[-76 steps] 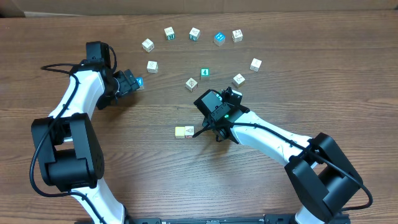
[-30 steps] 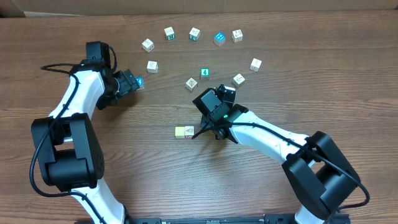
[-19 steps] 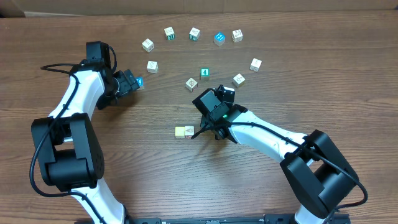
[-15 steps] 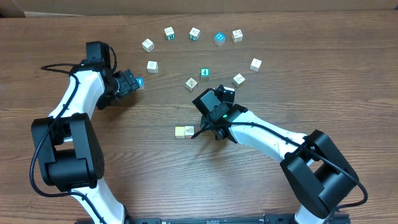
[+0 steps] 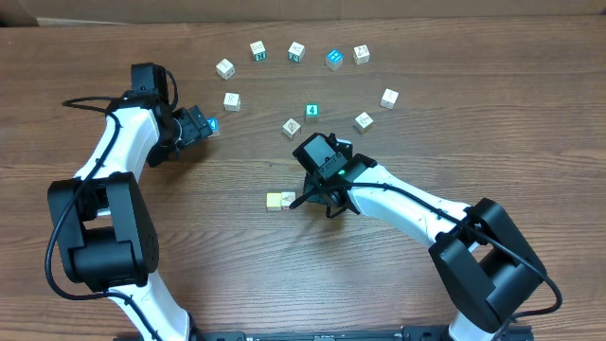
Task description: Form a horizontal line
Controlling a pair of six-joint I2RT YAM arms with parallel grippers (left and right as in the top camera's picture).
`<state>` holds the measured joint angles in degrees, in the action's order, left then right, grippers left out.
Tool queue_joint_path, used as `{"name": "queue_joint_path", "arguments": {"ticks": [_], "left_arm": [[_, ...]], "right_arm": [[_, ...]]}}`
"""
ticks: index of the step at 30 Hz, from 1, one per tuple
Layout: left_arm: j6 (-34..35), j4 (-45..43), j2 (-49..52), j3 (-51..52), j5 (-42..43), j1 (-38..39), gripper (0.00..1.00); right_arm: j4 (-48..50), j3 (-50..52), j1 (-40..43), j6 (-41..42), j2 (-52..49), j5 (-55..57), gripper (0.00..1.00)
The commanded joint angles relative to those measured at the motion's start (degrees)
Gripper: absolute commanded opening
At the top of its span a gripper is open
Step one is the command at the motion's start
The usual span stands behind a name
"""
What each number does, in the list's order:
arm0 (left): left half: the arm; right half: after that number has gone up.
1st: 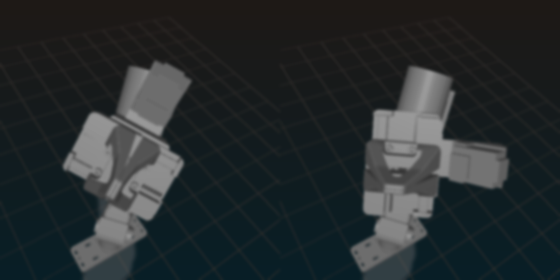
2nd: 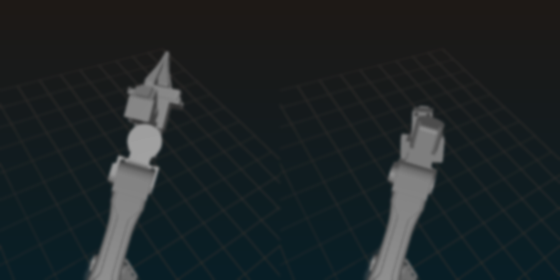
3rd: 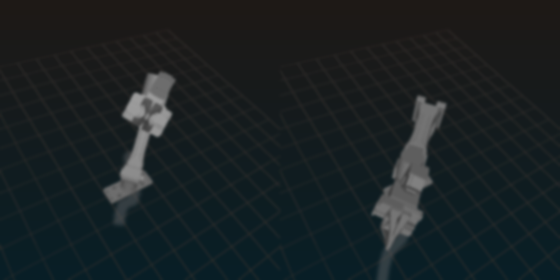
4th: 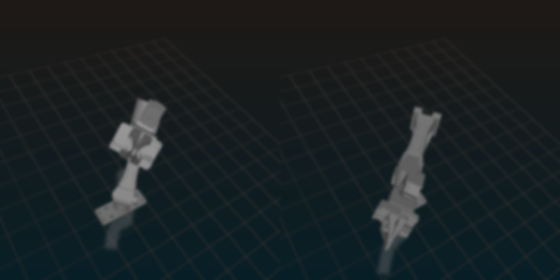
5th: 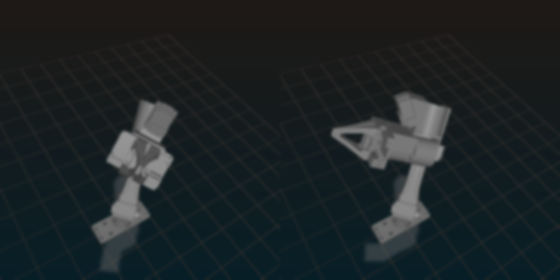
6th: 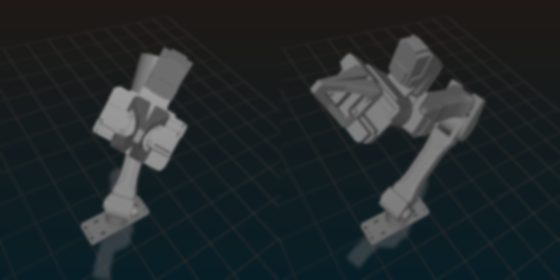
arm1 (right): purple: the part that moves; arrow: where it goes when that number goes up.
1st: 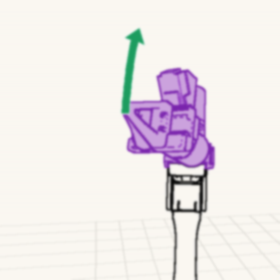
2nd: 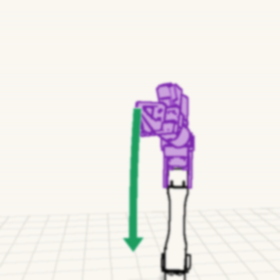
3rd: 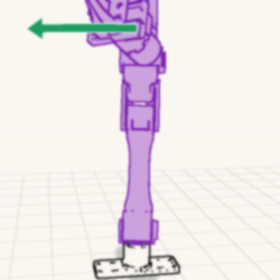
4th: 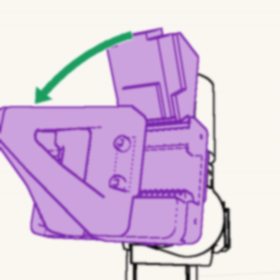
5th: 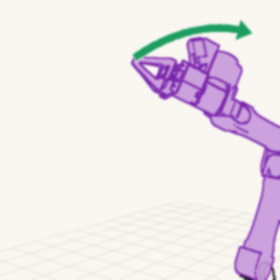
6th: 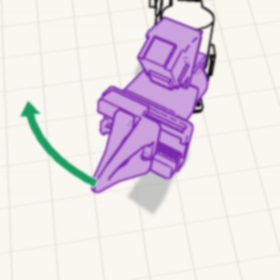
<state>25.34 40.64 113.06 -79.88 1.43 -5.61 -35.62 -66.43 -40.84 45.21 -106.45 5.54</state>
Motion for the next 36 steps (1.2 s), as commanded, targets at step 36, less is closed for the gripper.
{"name": "queue_joint_path", "arguments": {"ticks": [36], "left_arm": [[0.0, -0.2, 0.6, -0.9, -0.4, 0.4, 1.0]], "right_arm": [[-0.5, -0.8, 0.0, -3.5, -0.3, -7.3, 0.42]]}}
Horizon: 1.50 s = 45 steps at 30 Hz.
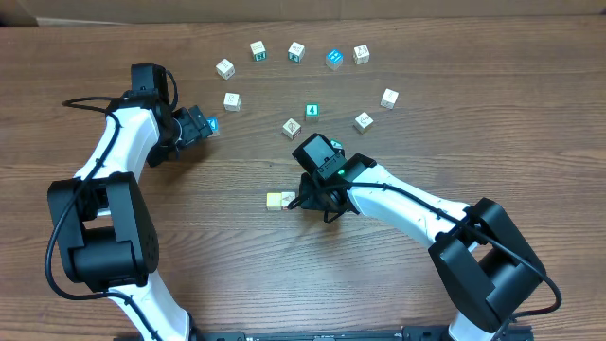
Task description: Form a horizontal line
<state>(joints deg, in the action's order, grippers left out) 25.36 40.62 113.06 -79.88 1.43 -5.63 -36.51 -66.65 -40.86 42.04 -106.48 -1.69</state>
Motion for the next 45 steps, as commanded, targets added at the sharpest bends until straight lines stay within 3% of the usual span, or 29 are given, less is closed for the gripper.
{"name": "queue_joint_path", "arguments": {"ticks": [1, 6, 26, 31, 34, 39, 45], "left_arm": [[0.0, -0.2, 0.6, -0.9, -0.4, 0.4, 1.0], [-0.1, -0.2, 0.6, -0.9, -0.4, 0.4, 1.0], [-0.1, -0.2, 0.6, -0.9, -0.4, 0.4, 1.0], [-0.1, -0.2, 0.6, -0.9, -0.4, 0.4, 1.0], [-0.1, -0.2, 0.6, -0.9, -0.4, 0.4, 1.0], [-0.1, -0.2, 0.6, -0.9, -0.4, 0.4, 0.99], [-0.1, -0.2, 0.6, -0.9, -0.4, 0.4, 1.0]], "right_arm": [[0.7, -0.5, 0.0, -0.3, -0.2, 0.7, 0.45], [3.1, -0.5, 0.1, -0.3, -0.2, 4.1, 0.53], [5.0, -0.5, 0.2, 1.2, -0.2, 13.4, 0.54], [2.6, -0.5, 1.9, 5.3, -0.2, 13.7, 0.37], [1.1, -0.5, 3.1, 7.8, -0.2, 13.6, 0.35], [0.0, -0.5, 4.2, 7.7, -0.2, 9.3, 0.16], [-4.1, -0.5, 4.2, 7.7, -0.2, 1.8, 0.04]]}}
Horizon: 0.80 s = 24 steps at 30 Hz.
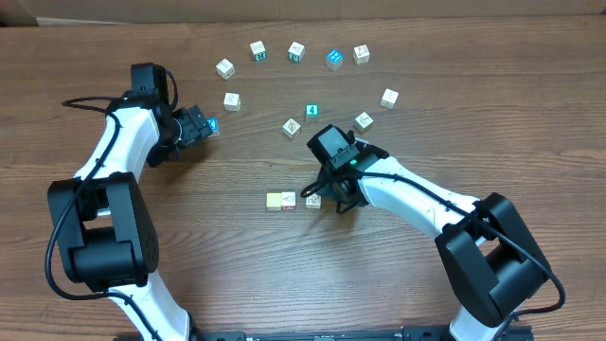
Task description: Form a horizontal line
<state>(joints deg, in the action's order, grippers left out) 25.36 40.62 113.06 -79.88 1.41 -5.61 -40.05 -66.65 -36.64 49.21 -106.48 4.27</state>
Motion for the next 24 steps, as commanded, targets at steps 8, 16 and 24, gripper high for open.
{"name": "queue_joint_path", "arguments": {"ticks": [8, 16, 24], "left_arm": [[-0.1, -0.2, 0.6, -0.9, -0.4, 0.4, 1.0], [-0.1, -0.2, 0.6, -0.9, -0.4, 0.4, 0.99], [-0.1, -0.2, 0.6, -0.9, -0.4, 0.4, 0.99]], "right_arm": [[-0.9, -0.5, 0.0, 0.5, -0.2, -4.4, 0.04], [-0.6, -0.5, 0.0, 0.5, -0.3, -4.4, 0.04], [-0.3, -0.4, 0.0, 0.5, -0.3, -4.4, 0.04]]}}
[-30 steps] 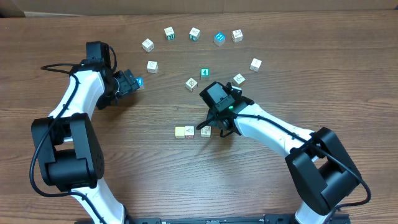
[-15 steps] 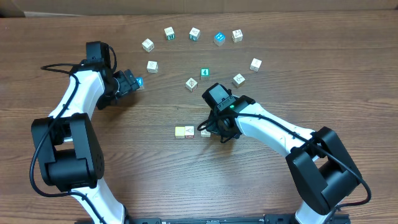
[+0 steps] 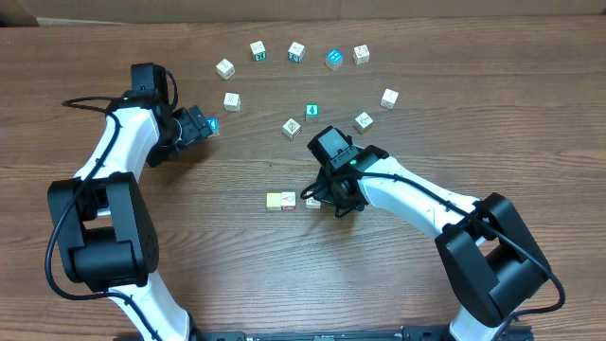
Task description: Form a horizontal line
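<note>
Two small pale blocks lie side by side as a pair (image 3: pixel 279 200) in the middle of the table. Just to their right lies another pale block (image 3: pixel 311 202), half covered by my right gripper (image 3: pixel 318 197). That gripper hangs low over the block and its fingers look spread. At the left, my left gripper (image 3: pixel 207 125) is shut on a blue block (image 3: pixel 212 124). Loose blocks lie in an arc behind, among them a green one (image 3: pixel 311 111) and a blue one (image 3: pixel 333 59).
Several white letter blocks (image 3: pixel 232 100) are scattered across the back of the table, from the left (image 3: pixel 224 68) to the right (image 3: pixel 389 98). One white block (image 3: pixel 364 120) lies close behind the right arm. The table's far edge runs along the top.
My right gripper has shifted slightly left and down, and now covers more of the single pale block. The left arm and the other blocks have not moved.
My right gripper first stood right against the pale pair, hiding whatever was under it. Later it was farther right, with a single pale block showing on the table beside the pair. Now it sits over that block. The left arm held its blue block still throughout.
</note>
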Controlling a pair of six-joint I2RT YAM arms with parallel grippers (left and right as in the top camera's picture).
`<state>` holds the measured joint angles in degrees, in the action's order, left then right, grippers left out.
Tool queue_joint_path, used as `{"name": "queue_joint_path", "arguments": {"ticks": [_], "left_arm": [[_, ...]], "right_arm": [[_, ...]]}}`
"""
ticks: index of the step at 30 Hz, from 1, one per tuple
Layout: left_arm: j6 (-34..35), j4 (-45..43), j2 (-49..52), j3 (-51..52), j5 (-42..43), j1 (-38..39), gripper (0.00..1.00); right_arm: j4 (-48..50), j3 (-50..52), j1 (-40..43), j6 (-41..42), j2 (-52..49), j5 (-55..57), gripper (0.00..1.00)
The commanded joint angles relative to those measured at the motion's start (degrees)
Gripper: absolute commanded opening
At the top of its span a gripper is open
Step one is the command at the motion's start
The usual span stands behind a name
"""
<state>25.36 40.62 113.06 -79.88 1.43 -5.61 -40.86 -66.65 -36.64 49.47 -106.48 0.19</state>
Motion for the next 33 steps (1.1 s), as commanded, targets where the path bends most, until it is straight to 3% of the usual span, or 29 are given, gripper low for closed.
{"name": "queue_joint_path", "arguments": {"ticks": [1, 10, 33], "left_arm": [[-0.1, -0.2, 0.6, -0.9, -0.4, 0.4, 1.0], [-0.1, -0.2, 0.6, -0.9, -0.4, 0.4, 0.99], [-0.1, -0.2, 0.6, -0.9, -0.4, 0.4, 0.99]], "right_arm": [[0.8, -0.2, 0.0, 0.3, -0.3, -0.3, 0.04], [2.2, 1.8, 0.0, 4.6, -0.3, 0.1, 0.04], [2.8, 1.8, -1.7, 4.1, -0.3, -0.5, 0.04]]}}
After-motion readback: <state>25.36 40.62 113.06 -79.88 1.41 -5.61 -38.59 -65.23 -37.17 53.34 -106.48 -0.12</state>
